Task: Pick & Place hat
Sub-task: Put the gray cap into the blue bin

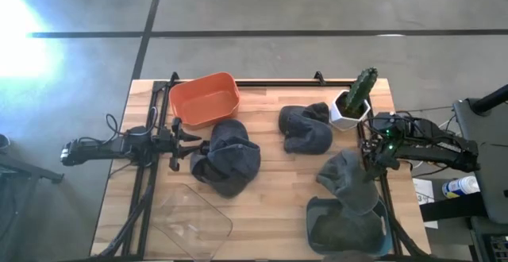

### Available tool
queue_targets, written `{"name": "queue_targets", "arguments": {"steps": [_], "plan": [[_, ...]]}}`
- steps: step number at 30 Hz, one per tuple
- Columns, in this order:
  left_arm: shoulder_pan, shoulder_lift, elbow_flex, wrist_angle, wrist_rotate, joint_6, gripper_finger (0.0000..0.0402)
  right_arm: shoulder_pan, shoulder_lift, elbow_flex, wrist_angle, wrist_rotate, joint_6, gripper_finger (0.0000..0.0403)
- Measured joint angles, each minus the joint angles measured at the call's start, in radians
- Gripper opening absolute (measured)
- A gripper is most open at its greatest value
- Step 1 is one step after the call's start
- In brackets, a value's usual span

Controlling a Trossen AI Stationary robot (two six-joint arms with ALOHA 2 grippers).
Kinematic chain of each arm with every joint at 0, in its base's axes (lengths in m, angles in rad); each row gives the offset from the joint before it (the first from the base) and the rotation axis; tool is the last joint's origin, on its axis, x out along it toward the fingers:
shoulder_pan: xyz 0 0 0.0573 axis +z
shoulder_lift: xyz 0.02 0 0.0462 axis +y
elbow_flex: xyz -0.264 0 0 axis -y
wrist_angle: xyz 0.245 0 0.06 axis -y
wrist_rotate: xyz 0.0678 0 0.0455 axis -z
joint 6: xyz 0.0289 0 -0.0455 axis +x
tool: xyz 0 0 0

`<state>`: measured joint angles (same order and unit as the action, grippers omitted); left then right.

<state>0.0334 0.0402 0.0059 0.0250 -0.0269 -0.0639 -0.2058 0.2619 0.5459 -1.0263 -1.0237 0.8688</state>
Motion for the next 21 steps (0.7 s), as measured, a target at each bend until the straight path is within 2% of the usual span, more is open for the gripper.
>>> {"name": "queue_targets", "arguments": {"steps": [21], "plan": [[0.000, 0.000, 0.000, 0.000, 0.000, 0.000, 0.0140, 0.000, 0.032, -0.057, 0.154, -0.018, 0.010, 0.0013]]}}
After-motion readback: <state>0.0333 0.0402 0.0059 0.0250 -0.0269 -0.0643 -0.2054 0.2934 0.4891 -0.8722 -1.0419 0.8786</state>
